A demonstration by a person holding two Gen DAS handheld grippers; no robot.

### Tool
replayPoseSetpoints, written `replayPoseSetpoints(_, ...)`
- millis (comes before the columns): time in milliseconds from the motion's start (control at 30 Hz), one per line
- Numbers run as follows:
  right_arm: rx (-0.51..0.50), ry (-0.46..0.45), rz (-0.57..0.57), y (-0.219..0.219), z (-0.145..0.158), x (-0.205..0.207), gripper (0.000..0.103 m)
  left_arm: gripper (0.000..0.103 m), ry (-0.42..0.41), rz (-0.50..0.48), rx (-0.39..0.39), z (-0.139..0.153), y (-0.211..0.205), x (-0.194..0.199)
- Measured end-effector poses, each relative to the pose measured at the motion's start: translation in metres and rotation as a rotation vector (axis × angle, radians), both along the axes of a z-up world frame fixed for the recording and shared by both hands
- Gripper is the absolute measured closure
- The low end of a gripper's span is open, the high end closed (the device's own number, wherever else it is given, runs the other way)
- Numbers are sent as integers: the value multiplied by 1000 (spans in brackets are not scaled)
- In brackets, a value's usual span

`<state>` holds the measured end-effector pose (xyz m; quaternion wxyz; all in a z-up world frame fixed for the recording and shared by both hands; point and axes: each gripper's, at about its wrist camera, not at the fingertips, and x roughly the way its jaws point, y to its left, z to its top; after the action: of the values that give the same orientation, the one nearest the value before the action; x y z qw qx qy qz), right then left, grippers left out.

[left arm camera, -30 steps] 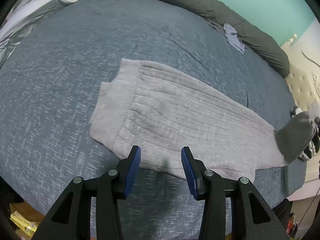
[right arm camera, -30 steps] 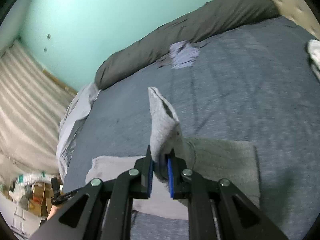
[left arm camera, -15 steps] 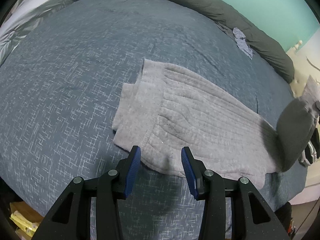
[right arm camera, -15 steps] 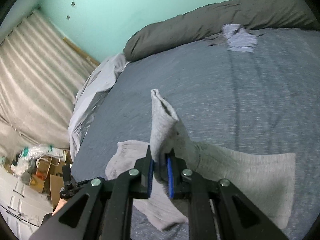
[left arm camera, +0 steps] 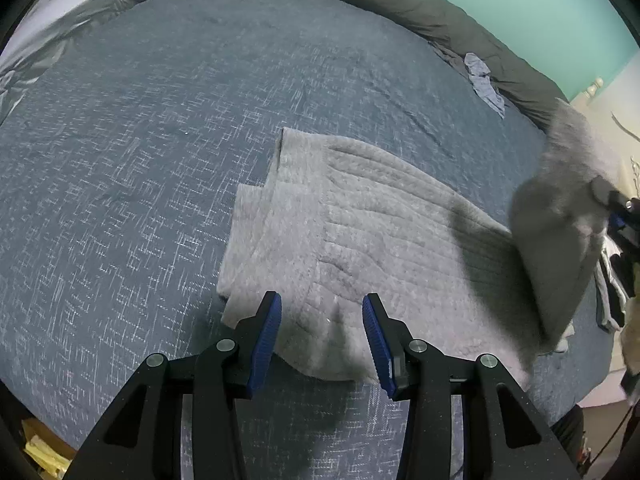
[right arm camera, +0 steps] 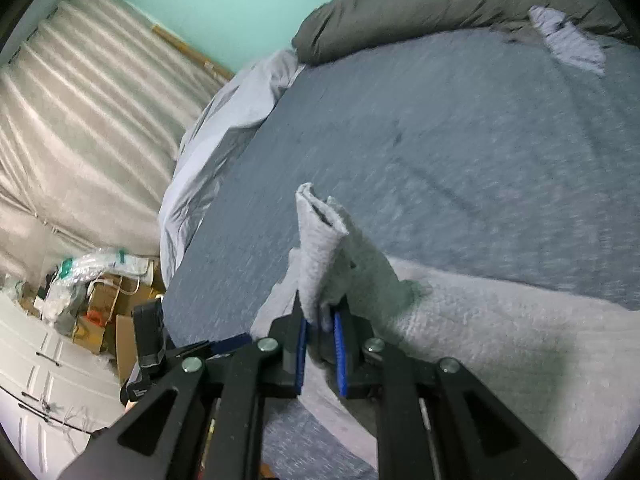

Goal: Fold clothes

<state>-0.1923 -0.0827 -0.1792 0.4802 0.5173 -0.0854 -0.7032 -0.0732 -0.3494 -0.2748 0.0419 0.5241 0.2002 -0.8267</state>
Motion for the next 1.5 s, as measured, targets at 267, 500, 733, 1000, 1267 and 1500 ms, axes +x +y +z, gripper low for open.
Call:
replayPoseSetpoints(267, 46, -83, 77, -49, -58, 14, 91, 57, -13, 18, -2, -13, -6, -8)
replayPoseSetpoints(500, 1, -156, 121, -44, -77, 16, 63, 55, -13, 15, -18, -16, 5, -15)
replayPoseSetpoints(733, 10, -73, 65, 17, -53, -5, 60, 52, 24, -10, 10, -10, 21, -16)
replayPoseSetpoints(1000, 47, -66, -101, 136, -65, -40, 59, 43, 19, -35, 64, -20, 44, -25)
replayPoseSetpoints(1267, 85, -86, -222, 219, -79, -61, 59, 34, 11, -12, 73, -32, 55, -35)
replayPoseSetpoints(1500, 95, -83, -267, 250, -82, -66, 59, 48, 20, 13, 64, -36, 51, -40)
